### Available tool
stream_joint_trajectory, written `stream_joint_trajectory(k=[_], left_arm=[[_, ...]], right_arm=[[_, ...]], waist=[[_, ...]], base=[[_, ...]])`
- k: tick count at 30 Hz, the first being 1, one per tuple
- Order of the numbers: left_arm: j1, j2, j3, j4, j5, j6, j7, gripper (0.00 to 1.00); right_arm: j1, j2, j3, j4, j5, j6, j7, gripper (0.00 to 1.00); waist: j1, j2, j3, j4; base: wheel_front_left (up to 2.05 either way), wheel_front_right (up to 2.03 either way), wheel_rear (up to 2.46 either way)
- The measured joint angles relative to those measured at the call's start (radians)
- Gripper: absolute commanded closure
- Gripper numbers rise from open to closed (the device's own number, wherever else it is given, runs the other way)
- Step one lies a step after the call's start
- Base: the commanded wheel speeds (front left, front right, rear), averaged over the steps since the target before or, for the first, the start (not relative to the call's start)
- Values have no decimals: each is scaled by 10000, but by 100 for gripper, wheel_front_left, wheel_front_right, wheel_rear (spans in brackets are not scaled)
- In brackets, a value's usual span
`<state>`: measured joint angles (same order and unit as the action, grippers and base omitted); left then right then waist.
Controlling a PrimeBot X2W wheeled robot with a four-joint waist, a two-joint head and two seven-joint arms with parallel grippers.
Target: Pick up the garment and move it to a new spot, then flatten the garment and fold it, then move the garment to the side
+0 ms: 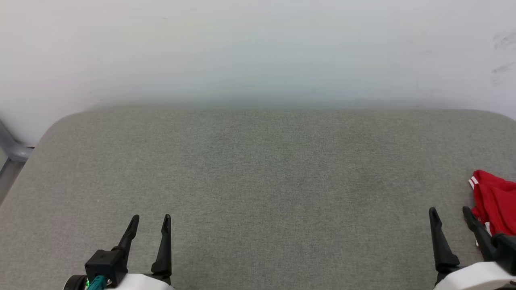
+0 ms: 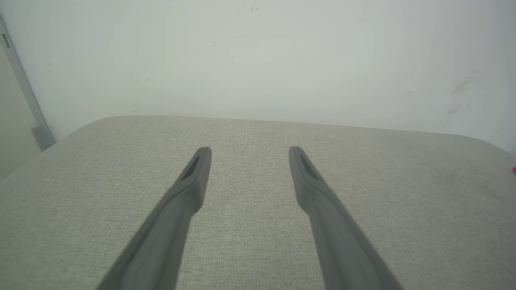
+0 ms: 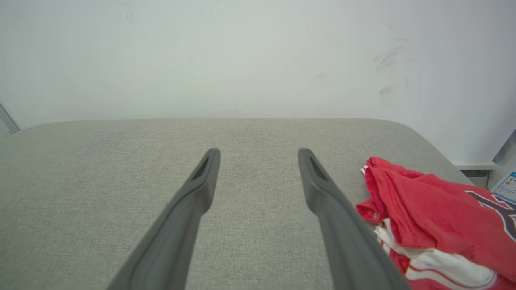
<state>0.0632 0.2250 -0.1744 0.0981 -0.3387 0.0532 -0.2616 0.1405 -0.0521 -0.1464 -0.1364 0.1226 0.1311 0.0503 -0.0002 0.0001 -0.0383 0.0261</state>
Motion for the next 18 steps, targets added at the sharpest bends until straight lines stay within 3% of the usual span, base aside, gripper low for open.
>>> stream_joint_trajectory(k=[17, 18], left_arm=[[42, -29, 77, 284, -6, -65, 2, 0], [63, -61, 73, 359, -4, -63, 25, 100]], right_arm=[[452, 4, 221, -606, 351, 2, 359, 0], [453, 6, 230, -518, 349, 2, 359, 100]], waist=[[2, 0, -77, -159], [1, 0, -78, -160]], base=[[0, 0, 0], [0, 0, 0]])
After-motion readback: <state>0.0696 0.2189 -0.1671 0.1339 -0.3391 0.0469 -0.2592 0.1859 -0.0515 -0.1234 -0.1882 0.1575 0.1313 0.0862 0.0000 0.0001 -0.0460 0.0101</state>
